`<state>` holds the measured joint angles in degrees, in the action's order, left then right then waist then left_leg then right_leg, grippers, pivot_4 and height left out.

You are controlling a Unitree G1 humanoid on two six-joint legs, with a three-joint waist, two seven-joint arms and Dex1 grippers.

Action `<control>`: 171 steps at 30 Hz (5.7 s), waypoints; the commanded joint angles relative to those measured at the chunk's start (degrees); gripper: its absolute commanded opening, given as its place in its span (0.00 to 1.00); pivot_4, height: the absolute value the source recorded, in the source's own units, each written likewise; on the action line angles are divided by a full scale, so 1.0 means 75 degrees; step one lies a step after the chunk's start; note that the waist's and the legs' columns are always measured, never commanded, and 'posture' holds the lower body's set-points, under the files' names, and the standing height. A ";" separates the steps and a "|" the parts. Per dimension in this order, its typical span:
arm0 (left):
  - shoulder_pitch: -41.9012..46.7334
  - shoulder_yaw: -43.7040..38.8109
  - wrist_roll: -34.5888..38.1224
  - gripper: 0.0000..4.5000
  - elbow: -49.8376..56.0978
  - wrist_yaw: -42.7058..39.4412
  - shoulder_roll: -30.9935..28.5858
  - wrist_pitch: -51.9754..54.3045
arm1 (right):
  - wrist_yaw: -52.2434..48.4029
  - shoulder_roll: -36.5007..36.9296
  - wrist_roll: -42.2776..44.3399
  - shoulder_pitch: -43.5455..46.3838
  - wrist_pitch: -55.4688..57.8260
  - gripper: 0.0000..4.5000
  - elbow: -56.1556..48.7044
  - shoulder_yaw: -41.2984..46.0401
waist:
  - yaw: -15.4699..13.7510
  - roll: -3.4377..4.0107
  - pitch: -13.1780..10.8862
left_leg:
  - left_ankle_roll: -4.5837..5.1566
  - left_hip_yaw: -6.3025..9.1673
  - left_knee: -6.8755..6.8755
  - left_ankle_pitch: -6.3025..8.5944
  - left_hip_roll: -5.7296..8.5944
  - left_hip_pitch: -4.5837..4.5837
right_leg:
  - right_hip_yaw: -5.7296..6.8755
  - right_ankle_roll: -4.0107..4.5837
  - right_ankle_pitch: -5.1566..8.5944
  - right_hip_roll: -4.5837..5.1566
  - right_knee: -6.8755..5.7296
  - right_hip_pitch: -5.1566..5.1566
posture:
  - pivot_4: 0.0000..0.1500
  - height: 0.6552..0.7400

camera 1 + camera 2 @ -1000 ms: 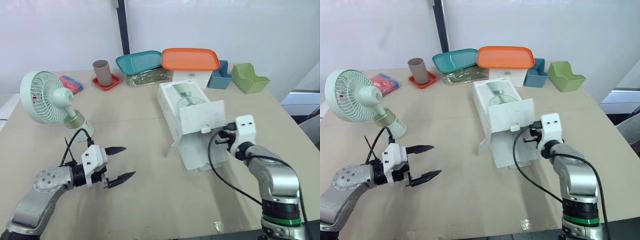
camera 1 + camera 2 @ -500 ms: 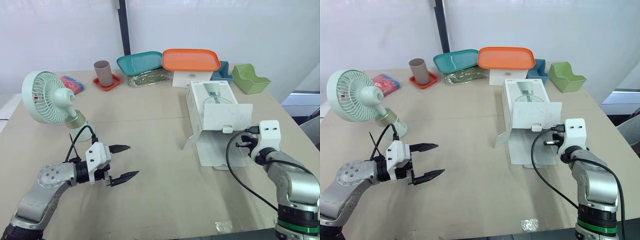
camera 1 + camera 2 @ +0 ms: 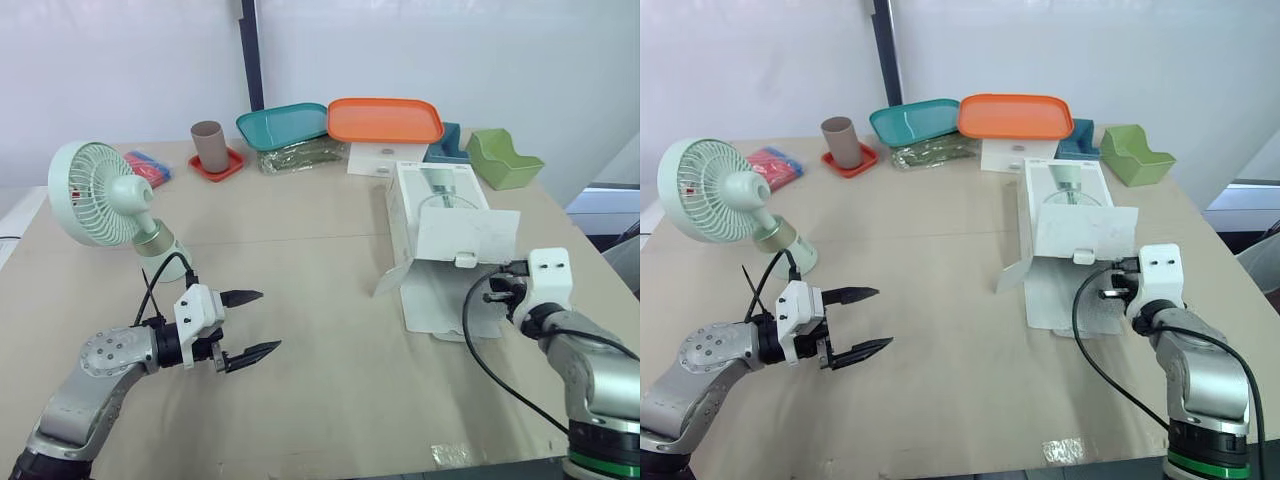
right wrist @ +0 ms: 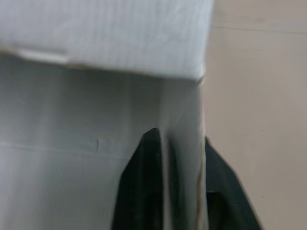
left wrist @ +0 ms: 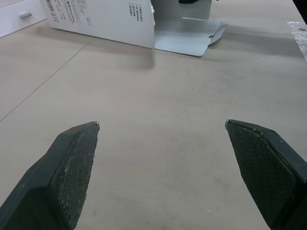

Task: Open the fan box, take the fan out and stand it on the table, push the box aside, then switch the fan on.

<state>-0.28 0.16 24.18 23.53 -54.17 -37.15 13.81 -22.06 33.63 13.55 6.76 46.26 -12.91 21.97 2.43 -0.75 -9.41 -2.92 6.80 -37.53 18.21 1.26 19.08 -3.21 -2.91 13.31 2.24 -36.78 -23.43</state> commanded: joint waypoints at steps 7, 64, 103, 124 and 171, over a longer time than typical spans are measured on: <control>0.0074 -0.0093 0.0083 1.00 0.0073 0.0090 0.0070 -0.0021 | -0.3500 0.1763 0.0818 -0.0744 -0.3491 0.98 0.1699 0.1080 | 0.0024 0.0010 -0.0008 | 0.0020 -0.0028 -0.0002 0.0011 -0.0004 0.0008 | -0.0021 -0.0003 0.0002 -0.0007 0.0001 0.0016 | 1.00 1.00; -0.1560 -0.2946 -0.0123 1.00 0.1921 0.6170 0.2952 0.0823 | -0.5622 -0.1244 0.1315 0.2345 -0.5366 0.98 0.1331 -0.4018 | -0.0143 0.0002 -0.0001 | -0.0054 0.0158 -0.0005 -0.0039 0.0092 0.0034 | 0.0193 0.0017 0.0034 0.0135 -0.0020 0.0014 | 1.00 1.00; 0.0054 -0.4836 0.2542 1.00 0.0853 0.6549 0.0638 0.2837 | -0.5798 -0.1449 0.0873 0.2637 -0.5910 0.98 0.1835 -0.4180 | -0.0138 -0.0001 -0.0002 | -0.0081 0.0155 -0.0001 -0.0052 0.0090 0.0032 | 0.0192 0.0019 0.0033 0.0132 -0.0021 0.0011 | 1.00 1.00; 0.1710 -0.4074 0.2105 1.00 -0.0842 0.5326 -0.0247 0.3248 | -0.5518 -0.1398 0.0769 0.2331 -0.5997 0.98 0.1518 -0.4179 | -0.0133 -0.0006 -0.0004 | -0.0108 0.0159 0.0002 -0.0066 0.0092 0.0034 | 0.0194 0.0020 0.0032 0.0134 -0.0022 0.0007 | 1.00 1.00; 0.2923 -0.2414 0.2296 0.47 0.0509 0.4299 -0.0101 0.3743 | -0.3552 -0.1843 0.1422 0.3434 -0.3202 1.00 0.0460 -0.3855 | -0.0135 -0.0025 -0.0015 | -0.0123 0.0173 0.0003 -0.0074 0.0096 0.0056 | 0.0198 0.0018 0.0029 0.0135 -0.0021 -0.0013 | 1.00 1.00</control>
<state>19.67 -17.67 40.65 23.97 -21.30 -37.52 42.81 -50.84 19.90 23.91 31.73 19.65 -5.95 -7.42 1.42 -0.93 -9.53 -3.84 8.09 -37.50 17.65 1.97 19.53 -1.73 -2.78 13.53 3.26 -36.93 -23.55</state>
